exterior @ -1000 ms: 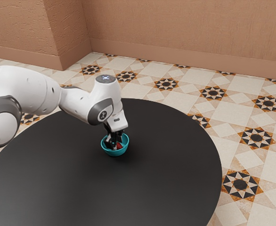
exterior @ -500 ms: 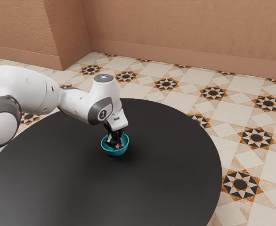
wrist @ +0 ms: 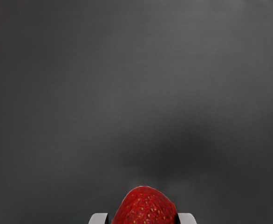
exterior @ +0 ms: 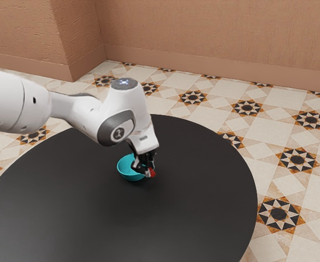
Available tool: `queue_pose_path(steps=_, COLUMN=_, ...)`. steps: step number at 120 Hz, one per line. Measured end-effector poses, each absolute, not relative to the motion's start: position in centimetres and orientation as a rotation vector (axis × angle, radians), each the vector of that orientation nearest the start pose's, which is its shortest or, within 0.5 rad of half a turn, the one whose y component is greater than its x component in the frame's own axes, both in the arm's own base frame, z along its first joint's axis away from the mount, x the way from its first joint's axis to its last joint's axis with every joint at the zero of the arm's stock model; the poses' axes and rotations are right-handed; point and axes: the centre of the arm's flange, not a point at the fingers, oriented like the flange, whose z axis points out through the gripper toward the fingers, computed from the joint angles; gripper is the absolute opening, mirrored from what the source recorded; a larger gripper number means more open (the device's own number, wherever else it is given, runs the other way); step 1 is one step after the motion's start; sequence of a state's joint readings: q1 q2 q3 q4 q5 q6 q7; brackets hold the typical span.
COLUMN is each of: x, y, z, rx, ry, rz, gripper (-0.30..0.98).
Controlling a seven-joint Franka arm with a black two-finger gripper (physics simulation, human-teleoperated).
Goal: Take strawberry from the bowl
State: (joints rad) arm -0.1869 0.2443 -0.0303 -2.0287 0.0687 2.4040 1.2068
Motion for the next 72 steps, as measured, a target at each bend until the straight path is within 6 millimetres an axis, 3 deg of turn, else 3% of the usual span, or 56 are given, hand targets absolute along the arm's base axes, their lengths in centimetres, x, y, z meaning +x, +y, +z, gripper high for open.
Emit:
queue_pose_path(steps=8, x=57.9, y=-15.7, z=33.6, rx=-2.233, ry=2.077, rz=-0.139, gripper=0.06)
queue_pose_path(steps=18, x=57.0, y=-17.8, z=32.9, rx=-2.229, ry=2.098, rz=-0.125, gripper=0.06)
queue_pose_path(steps=33, x=56.2, y=-19.2, z=31.2, rx=-2.259, ry=2.098, rz=-0.091, gripper=0.07)
queue_pose_path(steps=54, x=55.3, y=-19.5, z=29.1, rx=-2.324, ry=2.064, rz=-0.039, gripper=0.08)
queue_pose_path(steps=72, x=54.4, y=-19.9, z=29.0, rx=-2.356, ry=2.043, rz=-0.026, gripper=0.36)
